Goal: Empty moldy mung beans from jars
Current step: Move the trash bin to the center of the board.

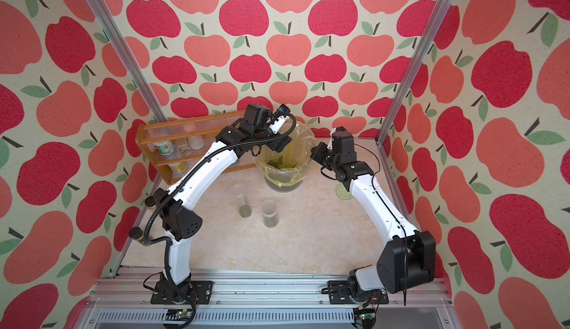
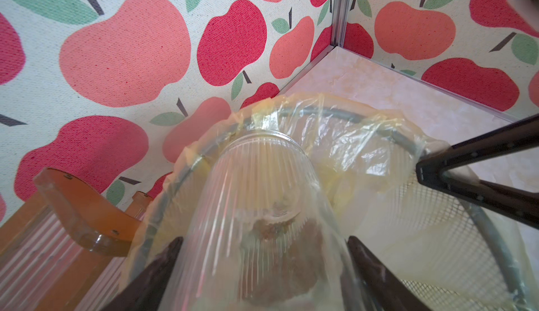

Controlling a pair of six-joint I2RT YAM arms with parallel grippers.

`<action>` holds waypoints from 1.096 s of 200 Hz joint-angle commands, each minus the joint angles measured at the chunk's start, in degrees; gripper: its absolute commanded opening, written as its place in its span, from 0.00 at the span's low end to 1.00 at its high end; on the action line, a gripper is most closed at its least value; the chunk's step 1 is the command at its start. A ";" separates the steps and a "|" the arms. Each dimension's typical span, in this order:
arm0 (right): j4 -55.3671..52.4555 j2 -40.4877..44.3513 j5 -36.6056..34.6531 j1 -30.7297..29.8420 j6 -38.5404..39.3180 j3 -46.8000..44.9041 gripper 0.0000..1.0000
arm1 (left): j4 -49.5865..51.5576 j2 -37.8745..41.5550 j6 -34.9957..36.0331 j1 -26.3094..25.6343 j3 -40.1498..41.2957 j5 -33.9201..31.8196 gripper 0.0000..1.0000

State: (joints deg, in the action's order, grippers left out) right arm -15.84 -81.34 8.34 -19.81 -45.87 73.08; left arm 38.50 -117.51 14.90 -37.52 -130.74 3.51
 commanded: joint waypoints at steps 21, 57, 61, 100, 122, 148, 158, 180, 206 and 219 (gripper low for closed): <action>-5.89 0.81 3.33 0.12 1.60 3.17 0.00 | -4.66 3.08 -0.92 0.22 -0.54 1.52 0.64; -9.24 1.71 2.60 0.13 2.24 4.59 0.00 | -4.49 3.07 -0.75 0.26 -0.33 1.33 0.64; -9.60 1.87 2.48 0.14 2.15 4.72 0.00 | -4.45 3.04 -0.75 0.36 -0.27 1.39 0.64; -11.94 3.44 2.56 0.16 1.41 4.82 0.00 | -4.36 2.99 -0.49 0.39 -0.14 2.40 0.64; -12.50 4.90 2.65 0.13 0.28 3.62 0.00 | -3.56 3.33 -0.65 0.33 -0.12 3.75 0.64; -12.38 6.53 2.48 0.04 -1.04 2.27 0.00 | -2.73 4.50 -0.44 -0.15 1.08 3.88 0.64; -12.21 6.50 2.39 0.04 -1.15 2.10 0.00 | -2.63 5.31 -0.23 -0.34 1.68 3.87 0.64; -11.46 5.49 3.10 0.04 -1.76 2.12 0.18 | -1.36 6.62 0.17 -0.75 2.28 4.54 0.64; -10.28 4.96 3.22 -0.05 -1.44 1.63 0.79 | 2.32 7.34 0.31 -0.85 1.06 5.61 0.65; -10.05 5.65 2.05 -0.14 -0.54 1.42 0.88 | 3.70 7.72 0.31 -0.81 0.86 5.72 0.64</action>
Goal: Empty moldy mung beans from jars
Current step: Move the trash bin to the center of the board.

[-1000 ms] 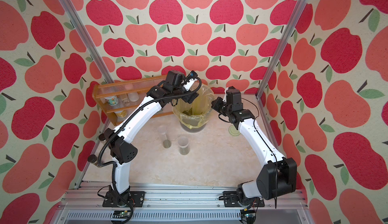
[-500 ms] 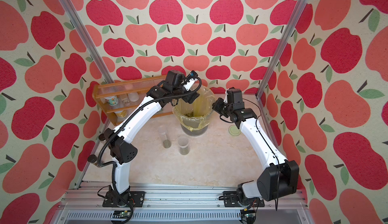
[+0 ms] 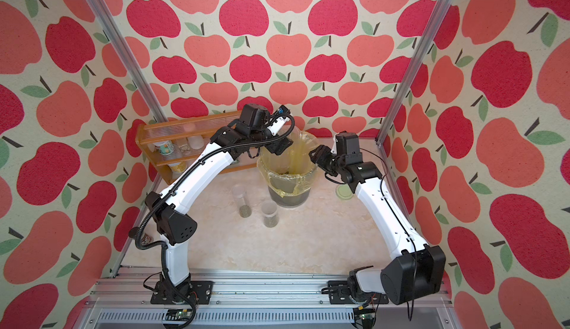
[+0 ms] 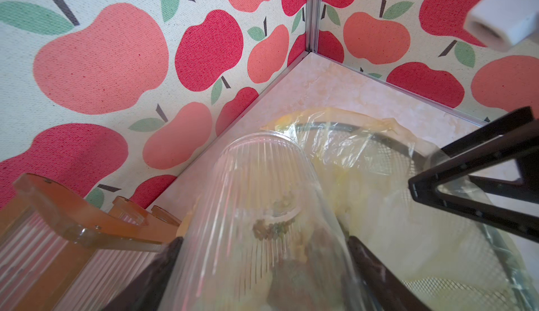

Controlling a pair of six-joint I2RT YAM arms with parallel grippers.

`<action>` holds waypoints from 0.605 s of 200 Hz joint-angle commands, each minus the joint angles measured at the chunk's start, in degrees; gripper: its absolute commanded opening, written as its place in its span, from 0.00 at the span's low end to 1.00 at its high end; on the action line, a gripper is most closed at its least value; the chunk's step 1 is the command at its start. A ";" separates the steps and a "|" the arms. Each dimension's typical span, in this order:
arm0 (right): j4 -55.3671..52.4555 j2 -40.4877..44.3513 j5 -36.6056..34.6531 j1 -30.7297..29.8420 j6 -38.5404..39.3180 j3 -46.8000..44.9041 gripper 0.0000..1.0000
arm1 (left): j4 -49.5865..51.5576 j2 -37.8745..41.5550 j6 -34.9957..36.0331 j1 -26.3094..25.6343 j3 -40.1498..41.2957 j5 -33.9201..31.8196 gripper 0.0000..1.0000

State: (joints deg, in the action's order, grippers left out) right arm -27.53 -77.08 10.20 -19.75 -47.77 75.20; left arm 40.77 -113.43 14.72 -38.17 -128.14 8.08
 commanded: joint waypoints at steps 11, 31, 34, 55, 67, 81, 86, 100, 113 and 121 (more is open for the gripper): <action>1.94 2.13 -1.05 -0.28 1.93 -1.05 0.93 | 2.84 3.76 0.48 -0.21 -2.27 1.44 0.65; 2.01 3.83 -2.75 -0.51 2.89 -1.45 0.99 | 7.19 3.16 0.48 -0.15 -4.96 2.43 0.65; 1.85 4.10 -3.16 -0.62 3.10 -1.37 0.99 | 8.19 2.94 0.48 -0.15 -5.69 2.58 0.65; -0.06 6.48 -7.43 -1.99 5.94 -1.15 0.99 | 15.18 1.34 0.40 -0.60 -11.10 3.88 0.65; -1.12 7.72 -9.08 -2.56 6.97 -1.24 0.99 | 18.20 0.17 0.14 -0.86 -14.16 4.12 0.65; -1.95 8.79 -10.03 -2.66 7.29 -1.90 0.99 | 21.99 -1.86 -0.11 -1.29 -18.86 4.29 0.65; -2.11 9.15 -10.23 -2.62 7.37 -2.19 0.99 | 23.02 -2.79 -0.41 -1.37 -20.71 4.51 0.65; -2.22 9.73 -10.44 -2.56 7.41 -3.05 0.99 | 25.02 -5.48 -1.54 -1.56 -24.18 5.97 0.65; -2.36 9.93 -10.38 -2.53 7.49 -3.39 0.99 | 25.57 -7.67 -2.18 -1.72 -25.74 5.63 0.64; -2.44 10.00 -10.54 -2.55 7.57 -3.39 0.99 | 26.03 -8.68 -2.40 -1.76 -26.71 4.45 0.63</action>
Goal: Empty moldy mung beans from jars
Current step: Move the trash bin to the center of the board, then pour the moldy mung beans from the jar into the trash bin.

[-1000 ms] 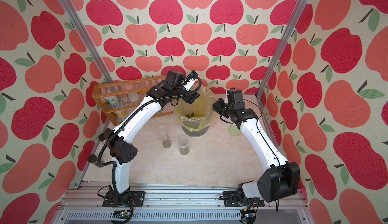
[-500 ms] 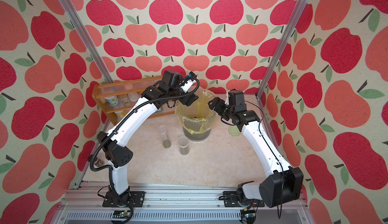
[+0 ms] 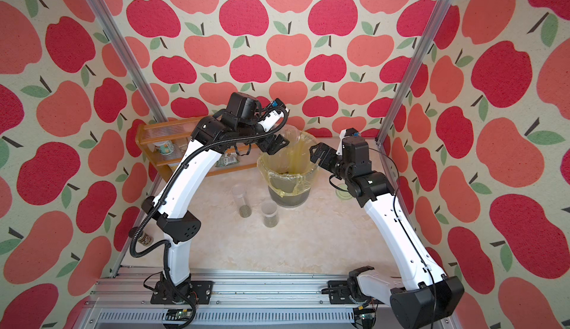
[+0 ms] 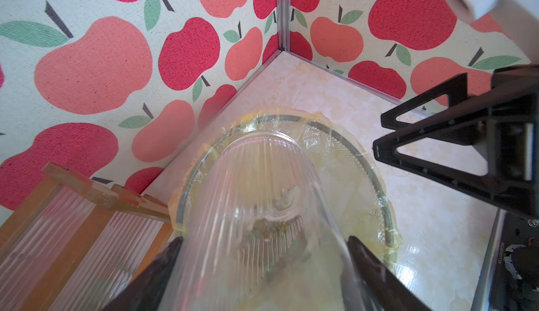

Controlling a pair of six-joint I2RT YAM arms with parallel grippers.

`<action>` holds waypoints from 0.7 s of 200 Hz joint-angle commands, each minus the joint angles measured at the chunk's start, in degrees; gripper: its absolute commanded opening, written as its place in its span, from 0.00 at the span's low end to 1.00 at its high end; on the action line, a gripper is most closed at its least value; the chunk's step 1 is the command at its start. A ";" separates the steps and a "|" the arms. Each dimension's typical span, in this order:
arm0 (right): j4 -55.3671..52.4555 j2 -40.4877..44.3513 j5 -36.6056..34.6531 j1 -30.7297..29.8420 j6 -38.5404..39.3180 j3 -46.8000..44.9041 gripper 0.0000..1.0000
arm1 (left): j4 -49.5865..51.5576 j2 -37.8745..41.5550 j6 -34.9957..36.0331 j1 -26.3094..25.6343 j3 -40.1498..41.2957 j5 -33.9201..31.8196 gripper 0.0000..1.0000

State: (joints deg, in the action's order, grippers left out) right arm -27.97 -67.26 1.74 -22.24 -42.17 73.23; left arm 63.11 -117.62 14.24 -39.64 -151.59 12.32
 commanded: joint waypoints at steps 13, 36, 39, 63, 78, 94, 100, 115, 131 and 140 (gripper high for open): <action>-2.03 0.45 -2.48 -0.04 2.11 -1.50 0.99 | 3.24 -4.75 -1.95 -0.26 -3.64 -1.88 0.62; -1.91 0.99 -2.83 0.00 2.53 -1.91 0.99 | 2.29 -2.84 -1.22 -0.48 -3.66 -2.78 0.62; -1.92 1.06 -2.94 0.00 2.47 -1.96 0.99 | 2.13 -2.34 -1.23 -0.60 -3.61 -3.00 0.62; -1.69 1.50 -3.14 0.01 2.35 -2.26 0.99 | -1.58 2.77 -0.21 -2.33 1.77 -3.56 0.62; -1.27 1.23 -3.19 0.10 1.97 -2.56 0.99 | -6.46 4.26 0.57 -1.68 6.32 0.04 0.63; -0.93 0.57 -2.35 0.09 1.66 -2.44 0.99 | -1.07 -0.96 0.30 -0.54 -2.12 -0.57 0.62; -1.02 0.40 -2.19 0.13 1.61 -2.39 0.99 | 2.27 -3.22 -0.04 -0.36 -6.97 -0.75 0.61; -1.13 0.68 -2.17 0.09 1.39 -2.67 0.99 | 7.20 -6.64 -0.80 -0.67 -13.56 -0.80 0.60; -0.97 1.25 -2.44 0.09 1.19 -3.09 0.99 | 5.59 -3.57 -1.13 -1.69 -8.32 -1.77 0.60; -0.94 1.42 -2.53 0.09 1.14 -3.15 0.99 | 1.60 0.01 -0.85 -2.19 -1.24 -2.29 0.60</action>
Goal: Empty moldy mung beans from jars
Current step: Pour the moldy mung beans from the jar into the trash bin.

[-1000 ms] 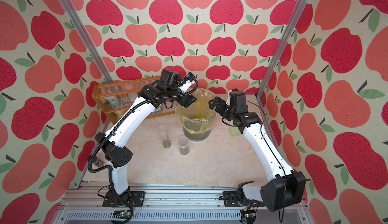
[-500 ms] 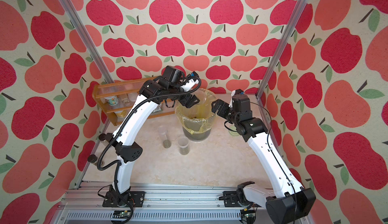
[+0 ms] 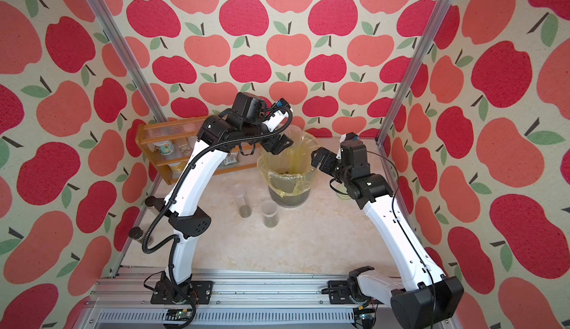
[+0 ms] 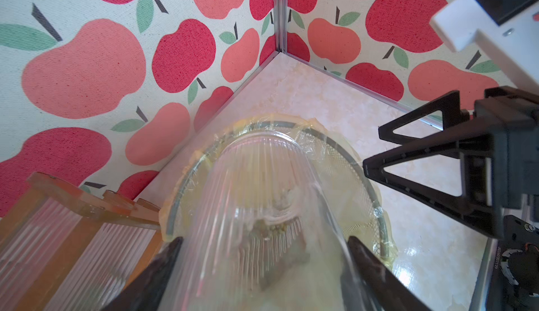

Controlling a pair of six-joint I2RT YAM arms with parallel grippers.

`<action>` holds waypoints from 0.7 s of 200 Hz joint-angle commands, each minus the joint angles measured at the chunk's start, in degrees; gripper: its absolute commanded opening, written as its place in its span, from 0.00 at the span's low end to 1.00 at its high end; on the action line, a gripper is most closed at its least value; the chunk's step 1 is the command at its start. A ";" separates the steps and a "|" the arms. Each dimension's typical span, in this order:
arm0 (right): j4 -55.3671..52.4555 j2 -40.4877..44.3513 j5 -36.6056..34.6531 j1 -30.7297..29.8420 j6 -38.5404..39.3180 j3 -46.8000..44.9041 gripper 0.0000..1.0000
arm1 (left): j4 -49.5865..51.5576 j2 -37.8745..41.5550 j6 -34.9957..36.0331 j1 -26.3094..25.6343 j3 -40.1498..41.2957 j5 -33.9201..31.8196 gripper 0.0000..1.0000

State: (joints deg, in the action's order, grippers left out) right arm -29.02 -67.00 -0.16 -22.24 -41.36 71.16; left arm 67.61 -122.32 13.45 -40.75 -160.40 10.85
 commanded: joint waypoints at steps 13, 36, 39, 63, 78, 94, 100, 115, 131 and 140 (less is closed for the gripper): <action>0.14 1.17 -0.67 0.18 0.39 -1.03 0.99 | -10.41 9.82 0.18 -0.88 17.57 -0.83 0.61; 0.53 1.08 -0.47 0.19 0.21 -1.02 0.99 | -9.62 7.31 -0.43 0.98 13.37 1.47 0.61; 0.60 1.08 -0.45 0.18 0.20 -0.89 0.99 | -8.71 6.12 -0.44 1.16 11.50 1.67 0.61; 0.55 1.28 -0.27 0.28 0.31 -0.75 0.99 | -1.64 -1.82 -0.18 1.38 -3.16 0.36 0.59; 0.18 1.82 -0.35 0.21 0.26 -1.00 0.99 | -0.15 -0.70 -0.43 0.53 -3.38 -0.30 0.59; 0.27 3.02 -0.71 0.18 0.01 -1.89 0.99 | -3.31 5.55 -0.45 -1.21 7.12 -2.12 0.60; 0.28 3.46 -0.95 0.19 -0.02 -2.19 0.99 | -6.09 8.73 -0.36 -1.83 13.16 -2.76 0.60; 0.14 4.11 -1.32 0.29 0.03 -2.64 0.99 | -13.33 15.30 -1.18 -1.97 25.64 -2.73 0.61; 0.35 4.12 -0.99 0.61 -0.17 -2.86 0.99 | -13.84 15.40 -1.76 -1.20 26.22 -2.53 0.61; 0.60 3.86 -0.21 0.96 -0.29 -2.86 0.99 | -11.94 13.30 -1.69 -0.73 22.79 -2.25 0.61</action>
State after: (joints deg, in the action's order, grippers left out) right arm -28.82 -63.64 -0.23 -21.98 -41.39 69.28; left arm 61.63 -109.60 12.93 -42.74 -134.58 9.15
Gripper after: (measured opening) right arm 0.992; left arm 0.831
